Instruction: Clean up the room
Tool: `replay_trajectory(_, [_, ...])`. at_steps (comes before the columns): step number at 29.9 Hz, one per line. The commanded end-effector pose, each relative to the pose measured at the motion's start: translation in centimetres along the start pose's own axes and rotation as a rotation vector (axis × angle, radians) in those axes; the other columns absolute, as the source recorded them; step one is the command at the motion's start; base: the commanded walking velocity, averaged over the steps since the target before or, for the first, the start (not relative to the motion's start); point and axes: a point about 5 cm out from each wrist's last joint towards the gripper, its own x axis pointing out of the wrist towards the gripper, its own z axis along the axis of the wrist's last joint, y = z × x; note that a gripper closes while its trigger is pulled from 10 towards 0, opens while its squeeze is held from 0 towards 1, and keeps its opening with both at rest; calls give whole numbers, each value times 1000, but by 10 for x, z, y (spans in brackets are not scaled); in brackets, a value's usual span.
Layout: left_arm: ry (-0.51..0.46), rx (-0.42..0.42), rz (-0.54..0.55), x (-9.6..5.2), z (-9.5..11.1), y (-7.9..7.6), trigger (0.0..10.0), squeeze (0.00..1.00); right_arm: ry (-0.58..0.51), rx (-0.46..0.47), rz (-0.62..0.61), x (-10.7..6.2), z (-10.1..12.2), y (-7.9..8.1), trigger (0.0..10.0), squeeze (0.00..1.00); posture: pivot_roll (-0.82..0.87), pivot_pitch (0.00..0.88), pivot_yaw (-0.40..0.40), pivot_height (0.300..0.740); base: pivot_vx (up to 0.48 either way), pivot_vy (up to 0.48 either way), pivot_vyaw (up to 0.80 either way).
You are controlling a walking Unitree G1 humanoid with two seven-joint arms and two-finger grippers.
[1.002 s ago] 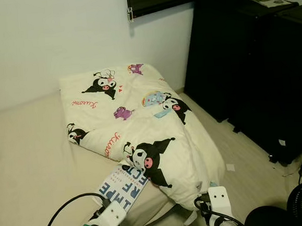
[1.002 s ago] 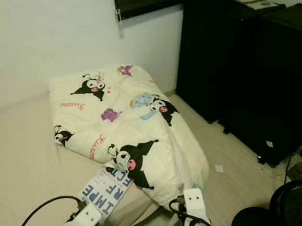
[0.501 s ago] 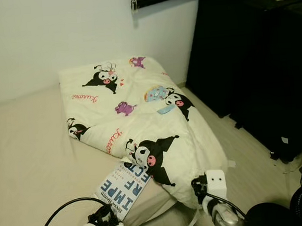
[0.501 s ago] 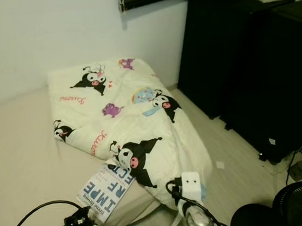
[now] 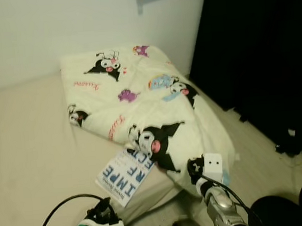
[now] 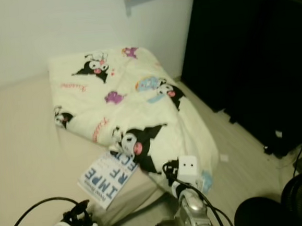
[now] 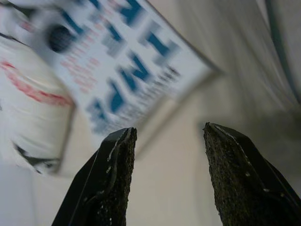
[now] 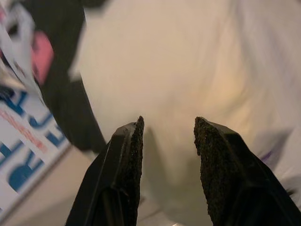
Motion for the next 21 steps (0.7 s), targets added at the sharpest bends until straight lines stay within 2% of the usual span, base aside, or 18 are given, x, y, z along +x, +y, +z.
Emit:
replay_trajectory(1, [32,28,-18,-7,-8,-5,10000,0,11,19,-12,-2,-3,-2,10000,0,-32,46,61,600,0,0,0])
replay_trajectory(9, [43,134,66,-10,-16,0,10000,0,-16,50,-11,0,2,-2,10000,0,-33,44,54,585,0,0,0])
replay_trajectory(10, [33,151,82,-10,-16,1,10000,596,-19,54,-7,0,3,-2,10000,0,-33,45,51,585,0,0,0])
replay_trajectory(11, [23,164,98,-10,-16,2,10000,1000,-23,57,-2,0,3,-2,10000,0,-32,44,49,585,0,0,0])
replay_trajectory(16, [-18,189,134,-10,-15,7,10000,1000,-27,57,6,0,4,-2,10000,0,-32,47,45,585,0,0,0])
replay_trajectory(20, [-142,201,188,-6,-3,14,10000,1000,-31,58,11,0,5,-2,10000,0,-34,52,42,585,0,0,0])
replay_trajectory(21, [-142,201,188,-6,-3,14,10000,1000,-31,58,11,0,5,-2,10000,0,-34,52,42,585,0,0,0])
